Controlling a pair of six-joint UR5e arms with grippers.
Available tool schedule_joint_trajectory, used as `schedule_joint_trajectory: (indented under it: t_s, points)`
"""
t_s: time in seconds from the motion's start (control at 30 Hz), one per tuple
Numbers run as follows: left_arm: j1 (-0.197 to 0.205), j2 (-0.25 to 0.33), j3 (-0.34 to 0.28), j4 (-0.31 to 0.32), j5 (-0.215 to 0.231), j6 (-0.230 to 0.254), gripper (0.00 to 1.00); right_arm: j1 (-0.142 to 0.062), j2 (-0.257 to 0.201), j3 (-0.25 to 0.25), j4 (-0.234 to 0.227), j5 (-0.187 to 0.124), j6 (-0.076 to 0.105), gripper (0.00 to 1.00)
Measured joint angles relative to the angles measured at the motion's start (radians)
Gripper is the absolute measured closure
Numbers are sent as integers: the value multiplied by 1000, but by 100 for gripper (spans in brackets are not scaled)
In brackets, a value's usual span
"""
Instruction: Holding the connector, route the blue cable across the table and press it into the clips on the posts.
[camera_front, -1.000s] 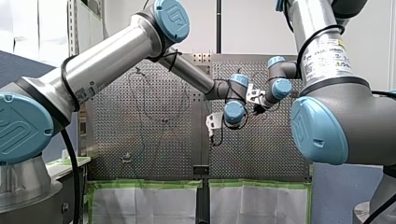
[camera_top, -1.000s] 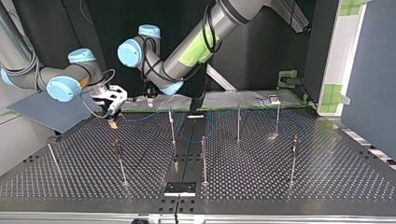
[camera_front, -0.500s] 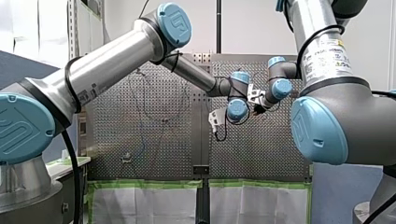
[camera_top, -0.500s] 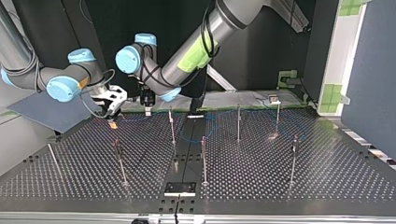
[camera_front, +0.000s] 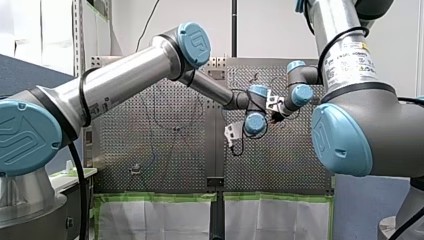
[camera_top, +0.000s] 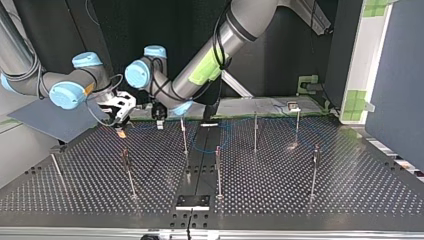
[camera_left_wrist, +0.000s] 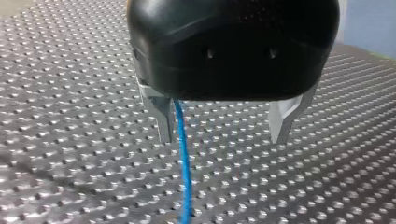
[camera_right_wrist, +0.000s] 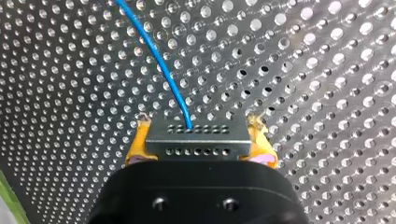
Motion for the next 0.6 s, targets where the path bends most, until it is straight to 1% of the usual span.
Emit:
schedule_joint_trajectory:
  t_s: [0.13, 0.33, 0.37, 0.4, 0.43, 0.47, 0.5, 0.53, 0.57, 0.6]
  points:
    - [1, -2, 16, -5, -3, -1, 0, -1, 0, 0, 0, 0, 0, 100]
    - [0, -2, 14, -14, -6, -1, 0, -1, 0, 0, 0, -2, 2, 100]
    - [0, -3, 10, -16, -7, 0, 15, -1, 0, 0, 0, -5, 2, 100]
    - [1, -2, 4, -17, -6, 0, 15, -1, 0, 0, -1, -10, 3, 100]
    - [1, -2, 0, -17, -6, 0, 30, -1, 0, 0, -1, -15, 3, 100]
    - [1, -2, -5, -18, -5, 1, 53, -1, 0, 0, -1, -20, 4, 100]
    - [2, -2, -10, -19, -4, 2, 53, -1, 0, 0, -1, -26, 4, 100]
    - [2, -2, -13, -20, -2, 3, 67, -1, 0, 0, -1, -31, 4, 100]
    - [2, -2, -14, -20, 0, 5, 86, 0, 0, 0, -1, -34, 4, 100]
    - [3, -2, -14, -20, 6, 6, 86, 0, -1, 0, -1, -38, 4, 100]
